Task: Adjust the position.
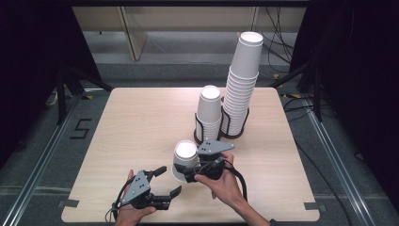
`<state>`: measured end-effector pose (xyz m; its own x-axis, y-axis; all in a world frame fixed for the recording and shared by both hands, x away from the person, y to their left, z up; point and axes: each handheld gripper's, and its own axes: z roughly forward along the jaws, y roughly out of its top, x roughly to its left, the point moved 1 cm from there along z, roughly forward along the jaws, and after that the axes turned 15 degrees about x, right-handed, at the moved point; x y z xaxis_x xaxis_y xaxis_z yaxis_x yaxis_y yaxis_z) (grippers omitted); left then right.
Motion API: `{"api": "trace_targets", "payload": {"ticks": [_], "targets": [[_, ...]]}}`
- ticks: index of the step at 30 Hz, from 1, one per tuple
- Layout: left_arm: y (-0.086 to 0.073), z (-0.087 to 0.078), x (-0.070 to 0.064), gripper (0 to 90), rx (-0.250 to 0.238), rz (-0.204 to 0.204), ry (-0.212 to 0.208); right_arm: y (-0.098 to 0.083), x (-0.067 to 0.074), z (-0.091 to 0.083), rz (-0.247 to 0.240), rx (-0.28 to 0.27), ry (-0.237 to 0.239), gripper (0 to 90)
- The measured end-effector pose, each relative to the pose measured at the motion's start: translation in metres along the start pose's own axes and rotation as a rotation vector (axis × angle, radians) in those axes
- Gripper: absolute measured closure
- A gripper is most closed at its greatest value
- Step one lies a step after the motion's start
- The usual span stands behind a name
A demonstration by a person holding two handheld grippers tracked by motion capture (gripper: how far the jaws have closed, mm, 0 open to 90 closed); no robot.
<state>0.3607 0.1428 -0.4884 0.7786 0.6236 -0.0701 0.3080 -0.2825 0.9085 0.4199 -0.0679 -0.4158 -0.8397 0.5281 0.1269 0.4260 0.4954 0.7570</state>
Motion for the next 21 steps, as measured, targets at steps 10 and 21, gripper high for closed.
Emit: {"api": "trace_targets", "payload": {"ticks": [10, 21], "targets": [[-0.001, 0.004, -0.006, 9.9, 0.027, 0.010, 0.027, 0.000, 0.016, 0.006, -0.013, -0.003, 0.050, 19.6], [-0.001, 0.006, -0.006, 1.5, 0.031, -0.042, -0.001, 0.000, 0.028, 0.010, -0.022, -0.018, 0.104, 19.8]]}}
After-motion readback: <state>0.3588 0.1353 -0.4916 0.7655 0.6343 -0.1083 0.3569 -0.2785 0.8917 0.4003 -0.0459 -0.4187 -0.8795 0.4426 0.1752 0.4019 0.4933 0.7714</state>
